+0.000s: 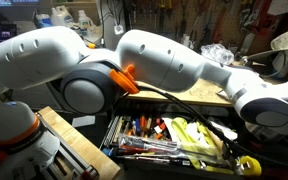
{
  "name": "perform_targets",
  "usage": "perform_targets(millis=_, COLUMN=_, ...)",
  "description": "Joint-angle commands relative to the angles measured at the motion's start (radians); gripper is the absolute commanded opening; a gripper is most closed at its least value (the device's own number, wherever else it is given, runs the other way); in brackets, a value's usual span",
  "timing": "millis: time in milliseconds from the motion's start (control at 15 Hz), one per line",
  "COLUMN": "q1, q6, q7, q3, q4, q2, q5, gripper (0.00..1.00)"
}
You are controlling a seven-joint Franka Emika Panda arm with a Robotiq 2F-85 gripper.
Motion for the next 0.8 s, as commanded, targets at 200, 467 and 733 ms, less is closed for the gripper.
perform_targets(millis=200, q1=-0.022, q6=0.039, q7=-0.094, q3=-0.015, q4=0.011, q2=0.012, q5=-0.017, gripper=0.08)
perform_targets(millis=467, q1=-0.008, q6=0.050, q7=-0.074, q3=-0.032, q4=0.008, q2=0.016, q5=-0.025, gripper=0.58)
perform_targets(millis=733, q1=-0.004, q6=0.047, q7=-0.066, q3=-0.026, q4=-0.006, q2=-0.006, q5=-0.011, gripper=0.81)
